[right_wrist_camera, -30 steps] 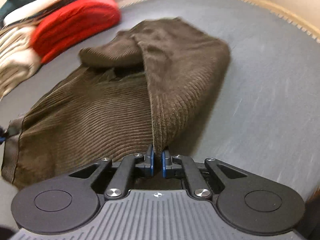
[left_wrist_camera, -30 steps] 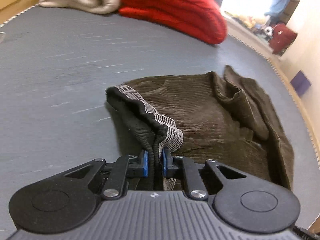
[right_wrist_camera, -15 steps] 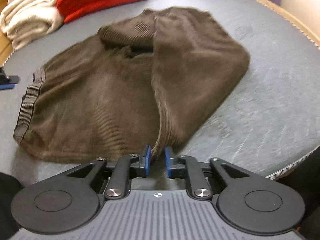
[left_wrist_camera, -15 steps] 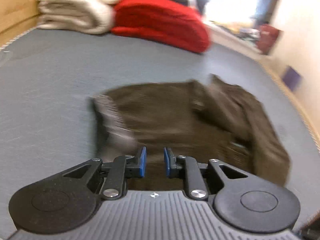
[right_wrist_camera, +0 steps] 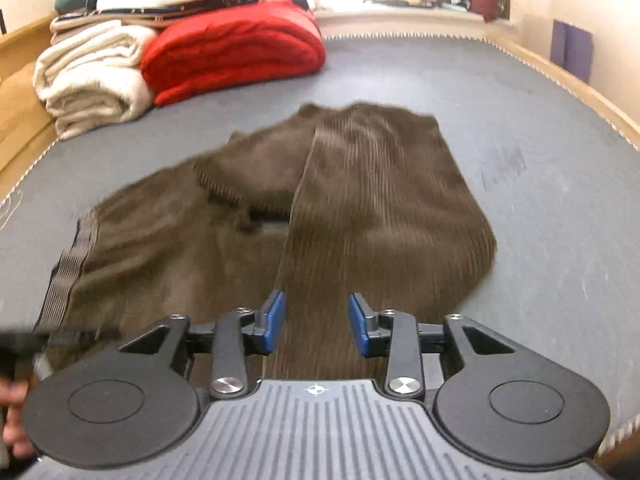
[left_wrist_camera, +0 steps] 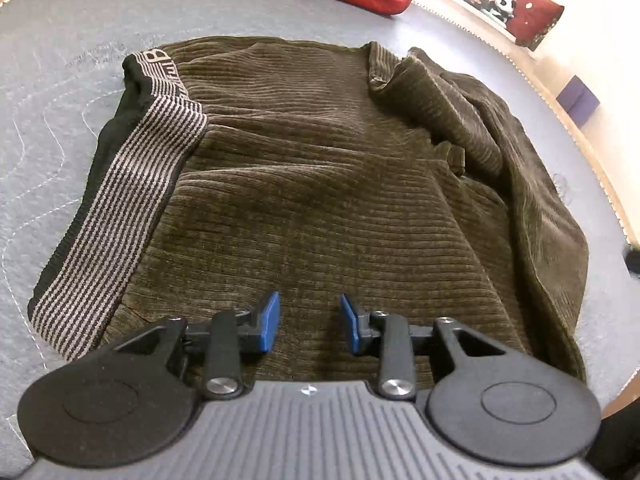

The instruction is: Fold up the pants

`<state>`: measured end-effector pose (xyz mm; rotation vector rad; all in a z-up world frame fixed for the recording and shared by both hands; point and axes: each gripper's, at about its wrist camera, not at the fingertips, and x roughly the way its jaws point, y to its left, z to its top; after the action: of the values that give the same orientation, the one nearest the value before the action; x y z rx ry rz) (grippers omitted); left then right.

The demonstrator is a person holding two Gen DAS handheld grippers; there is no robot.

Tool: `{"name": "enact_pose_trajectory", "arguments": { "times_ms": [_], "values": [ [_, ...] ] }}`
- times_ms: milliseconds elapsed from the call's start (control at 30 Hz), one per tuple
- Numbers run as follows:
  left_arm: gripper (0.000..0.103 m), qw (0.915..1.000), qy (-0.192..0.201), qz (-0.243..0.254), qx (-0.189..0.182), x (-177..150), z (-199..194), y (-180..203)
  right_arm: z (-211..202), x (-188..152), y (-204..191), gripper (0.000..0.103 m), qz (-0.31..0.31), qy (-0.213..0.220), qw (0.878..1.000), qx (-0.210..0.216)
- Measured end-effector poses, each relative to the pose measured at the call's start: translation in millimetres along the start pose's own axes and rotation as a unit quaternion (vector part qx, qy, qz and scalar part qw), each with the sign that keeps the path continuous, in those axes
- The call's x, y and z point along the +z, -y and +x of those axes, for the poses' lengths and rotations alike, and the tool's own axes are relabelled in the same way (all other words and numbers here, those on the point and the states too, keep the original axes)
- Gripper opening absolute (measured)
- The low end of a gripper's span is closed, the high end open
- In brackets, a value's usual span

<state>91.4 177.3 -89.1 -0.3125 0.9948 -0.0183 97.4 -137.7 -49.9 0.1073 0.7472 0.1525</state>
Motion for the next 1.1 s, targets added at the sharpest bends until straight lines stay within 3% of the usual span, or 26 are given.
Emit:
{"name": "enact_pose_trajectory", "arguments": {
  "times_ms": [100, 267, 667, 733, 800, 933, 1100],
  "values": [
    [0.039, 1.0, 0.001, -0.001, -0.002, -3.8, 0.5, -2.1, 31.6, 27.2, -2.9, 0.049, 0.0, -0.004, 1.0, -0.005],
    [0.049, 0.9998, 0.001, 0.017, -0.006, -5.3, 5.3, 2.4, 85.5, 53.9, -14.7, 0.05, -0.004, -0.028, 0.999, -0.017],
    [0.059, 0.9992, -0.001, 0.037, -0.011, -5.4, 9.1, 9.6, 172.9, 60.1, -33.2, 0.049, -0.04, -0.096, 0.993, -0.06],
    [0.06, 0.9991, -0.001, 0.041, -0.012, -5.8, 9.3, 10.4, 175.9, 58.0, -32.7, 0.043, -0.06, -0.099, 0.991, -0.068],
    [0.06, 0.9989, 0.0, 0.046, -0.008, -6.4, 8.8, 12.1, 173.5, 55.6, -28.1, 0.013, -0.081, -0.104, 0.99, -0.055],
    [0.062, 0.9978, 0.002, 0.066, 0.005, -8.9, 9.7, 19.6, 145.9, 57.4, 3.2, 0.01, -0.076, -0.088, 0.992, -0.048],
    [0.071, 0.9943, 0.005, 0.103, 0.026, -14.4, 13.8, 34.3, 78.8, 34.5, 93.6, 0.003, 0.008, -0.062, 0.995, -0.077]
  ]
}}
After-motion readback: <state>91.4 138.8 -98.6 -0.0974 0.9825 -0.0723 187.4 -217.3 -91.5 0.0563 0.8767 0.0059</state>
